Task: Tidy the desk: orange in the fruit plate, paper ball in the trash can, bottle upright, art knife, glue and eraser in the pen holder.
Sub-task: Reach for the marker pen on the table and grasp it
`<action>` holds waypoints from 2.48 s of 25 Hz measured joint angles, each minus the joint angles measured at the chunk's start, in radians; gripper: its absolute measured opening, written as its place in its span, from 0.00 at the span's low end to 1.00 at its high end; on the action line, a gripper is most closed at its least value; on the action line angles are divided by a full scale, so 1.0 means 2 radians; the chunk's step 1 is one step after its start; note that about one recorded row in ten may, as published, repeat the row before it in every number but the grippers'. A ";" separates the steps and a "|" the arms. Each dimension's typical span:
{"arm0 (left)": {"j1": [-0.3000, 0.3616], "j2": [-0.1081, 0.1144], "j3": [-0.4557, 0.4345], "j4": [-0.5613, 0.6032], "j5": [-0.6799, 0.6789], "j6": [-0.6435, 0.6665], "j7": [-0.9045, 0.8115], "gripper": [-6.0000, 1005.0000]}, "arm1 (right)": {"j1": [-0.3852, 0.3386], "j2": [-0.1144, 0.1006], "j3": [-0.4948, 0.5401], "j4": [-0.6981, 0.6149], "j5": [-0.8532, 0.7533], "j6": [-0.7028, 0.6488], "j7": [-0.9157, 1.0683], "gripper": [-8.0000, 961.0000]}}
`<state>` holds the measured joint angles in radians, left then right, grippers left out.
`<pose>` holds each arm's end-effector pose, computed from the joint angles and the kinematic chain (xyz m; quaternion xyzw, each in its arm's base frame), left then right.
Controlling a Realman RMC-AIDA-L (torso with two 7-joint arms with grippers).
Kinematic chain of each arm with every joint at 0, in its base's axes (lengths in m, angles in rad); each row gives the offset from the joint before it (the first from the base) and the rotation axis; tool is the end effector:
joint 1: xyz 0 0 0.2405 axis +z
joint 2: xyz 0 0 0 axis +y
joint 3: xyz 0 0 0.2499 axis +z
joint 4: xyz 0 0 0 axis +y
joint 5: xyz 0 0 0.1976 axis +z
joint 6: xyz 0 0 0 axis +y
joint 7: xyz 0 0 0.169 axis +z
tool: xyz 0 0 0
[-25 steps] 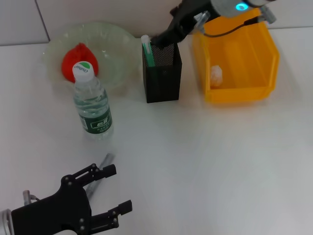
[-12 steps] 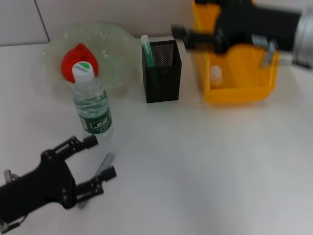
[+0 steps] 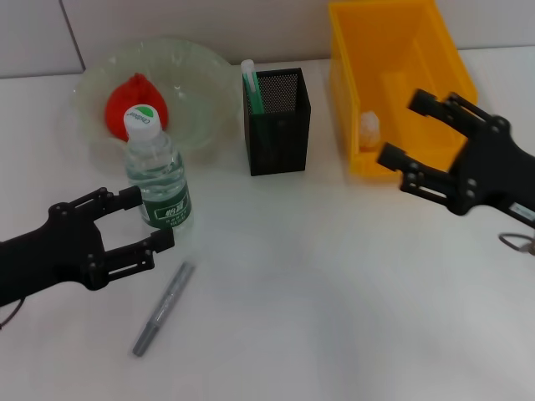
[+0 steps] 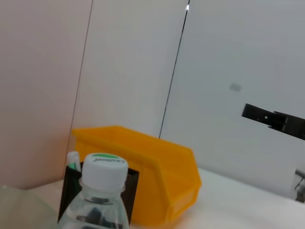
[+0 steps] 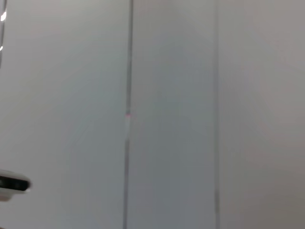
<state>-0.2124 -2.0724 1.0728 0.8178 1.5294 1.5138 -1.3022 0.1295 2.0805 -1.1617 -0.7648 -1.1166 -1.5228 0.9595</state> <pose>-0.2508 0.2767 -0.0099 -0.9127 -0.1967 -0.3127 0.1747 0.2398 0.2733 0.0177 -0.8505 0.0995 0.4184 0.3029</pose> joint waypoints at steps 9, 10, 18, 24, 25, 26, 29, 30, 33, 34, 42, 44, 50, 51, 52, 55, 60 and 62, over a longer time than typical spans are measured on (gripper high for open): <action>0.109 0.002 0.163 0.324 0.141 -0.151 -0.277 0.81 | 0.009 -0.011 0.047 0.103 -0.030 -0.027 -0.072 0.86; 0.113 0.002 0.174 0.353 0.175 -0.154 -0.321 0.81 | 0.010 -0.012 0.048 0.105 -0.038 -0.027 -0.072 0.86; 0.105 0.002 0.269 0.478 0.373 -0.144 -0.534 0.81 | 0.031 -0.013 0.046 0.148 -0.081 -0.026 -0.079 0.86; 0.084 0.001 0.300 0.524 0.428 -0.097 -0.620 0.81 | 0.042 -0.011 0.047 0.176 -0.097 -0.005 -0.080 0.86; 0.084 0.001 0.300 0.524 0.428 -0.097 -0.620 0.81 | 0.042 -0.011 0.047 0.176 -0.097 -0.005 -0.080 0.86; 0.048 0.001 0.309 0.526 0.463 -0.074 -0.680 0.81 | 0.042 -0.011 0.046 0.177 -0.098 -0.003 -0.081 0.86; 0.034 0.000 0.328 0.525 0.502 -0.066 -0.705 0.81 | 0.043 -0.012 0.045 0.182 -0.099 -0.001 -0.081 0.86; 0.031 0.000 0.335 0.525 0.512 -0.066 -0.711 0.81 | 0.044 -0.012 0.045 0.184 -0.099 0.000 -0.081 0.86; 0.024 -0.002 0.355 0.525 0.538 -0.067 -0.747 0.81 | 0.045 -0.013 0.045 0.188 -0.099 0.001 -0.081 0.86; 0.024 -0.002 0.356 0.525 0.539 -0.068 -0.752 0.81 | 0.045 -0.013 0.045 0.188 -0.099 0.002 -0.081 0.86; 0.027 -0.002 0.366 0.525 0.549 -0.072 -0.785 0.81 | 0.047 -0.014 0.046 0.188 -0.109 0.002 -0.081 0.86; 0.025 -0.003 0.380 0.521 0.551 -0.072 -0.787 0.81 | 0.048 -0.014 0.046 0.188 -0.112 0.002 -0.081 0.86; 0.017 -0.003 0.396 0.516 0.552 -0.073 -0.788 0.81 | 0.047 -0.011 0.043 0.189 -0.112 0.002 -0.082 0.86; 0.017 -0.003 0.396 0.515 0.552 -0.074 -0.787 0.81 | 0.047 -0.011 0.043 0.189 -0.112 0.002 -0.082 0.86; 0.018 -0.003 0.396 0.513 0.552 -0.076 -0.787 0.81 | 0.047 -0.011 0.044 0.190 -0.113 0.002 -0.082 0.86; 0.022 -0.003 0.397 0.502 0.552 -0.085 -0.787 0.80 | 0.050 -0.010 0.046 0.194 -0.118 0.003 -0.082 0.86; 0.018 -0.002 0.402 0.478 0.565 -0.096 -0.785 0.80 | 0.055 -0.010 0.046 0.201 -0.119 0.005 -0.082 0.86; 0.017 -0.003 0.408 0.475 0.574 -0.098 -0.785 0.80 | 0.057 -0.010 0.045 0.201 -0.119 0.007 -0.082 0.86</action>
<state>-0.1787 -2.0776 1.8883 1.7676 2.6779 1.3177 -2.8725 0.2425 2.0612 -1.0722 -0.3624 -1.3546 -1.5092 0.7960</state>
